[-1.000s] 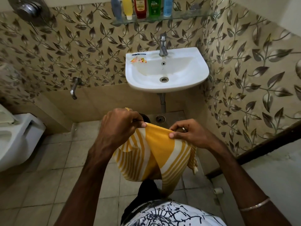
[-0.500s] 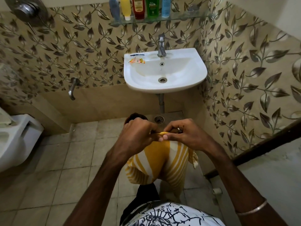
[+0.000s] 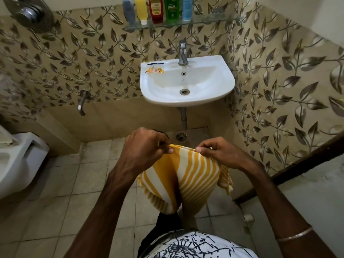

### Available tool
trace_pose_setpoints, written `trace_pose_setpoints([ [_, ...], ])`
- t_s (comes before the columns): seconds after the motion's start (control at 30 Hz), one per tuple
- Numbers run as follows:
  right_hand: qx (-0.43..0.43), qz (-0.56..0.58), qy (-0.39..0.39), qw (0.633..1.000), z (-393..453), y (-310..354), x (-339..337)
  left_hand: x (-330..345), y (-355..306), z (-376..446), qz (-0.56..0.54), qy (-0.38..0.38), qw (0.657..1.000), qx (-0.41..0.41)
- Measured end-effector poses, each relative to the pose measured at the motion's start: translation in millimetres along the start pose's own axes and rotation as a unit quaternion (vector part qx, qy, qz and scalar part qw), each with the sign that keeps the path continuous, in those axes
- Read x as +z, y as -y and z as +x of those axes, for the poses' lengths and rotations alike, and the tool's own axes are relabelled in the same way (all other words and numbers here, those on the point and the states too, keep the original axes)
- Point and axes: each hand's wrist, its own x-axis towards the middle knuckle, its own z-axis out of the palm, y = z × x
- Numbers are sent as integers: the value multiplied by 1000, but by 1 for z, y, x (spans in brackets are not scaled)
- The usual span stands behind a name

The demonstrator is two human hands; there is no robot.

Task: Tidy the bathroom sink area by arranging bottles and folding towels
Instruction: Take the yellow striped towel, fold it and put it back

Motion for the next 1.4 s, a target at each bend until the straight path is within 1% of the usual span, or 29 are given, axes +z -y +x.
trace_pose_setpoints([
  [0.1, -12, 3, 8, 1000, -3, 4, -4, -2, 4, 0, 11, -3, 1000, -13],
  [0.27, -46, -19, -26, 998, -2, 4, -2, -6, 5, -1, 21, 5, 999, -28],
  [0.37, -69, -37, -30, 996, -1, 8, 2, -8, 4, -1, 46, 21, 998, -44],
  [0.43, -74, -54, -27, 995, 1, 11, 5, -8, 0, -1, 52, 44, 997, -35],
  [0.5, -79, -64, -24, 995, 3, 14, 8, -4, -8, 0, 41, 82, 996, -2],
  [0.57, -89, -71, -16, 993, 5, 17, 11, 6, -18, 3, 3, 127, 992, 19],
  [0.63, -100, -73, -13, 992, 7, 18, 14, 17, -21, 7, -31, 152, 988, 27],
  [0.73, -83, -39, 2, 996, 6, 14, 11, 23, -17, 9, -33, 121, 992, 16],
  [0.9, 3, 38, 94, 995, -1, 3, 8, 21, -13, 7, -23, 50, 998, 11],
  [1.0, 26, 71, 116, 990, -5, 0, 10, 18, -11, 4, -34, 32, 999, 16],
  [1.1, 41, 90, 97, 990, -3, -1, 10, 17, -10, 3, -35, 27, 999, 21],
  [1.27, 34, -3, 38, 999, 3, 2, 15, 15, -6, 1, -32, 1, 999, 25],
  [1.4, 32, 32, 30, 999, -1, 6, 15, 10, 4, 0, -34, -21, 999, 11],
])
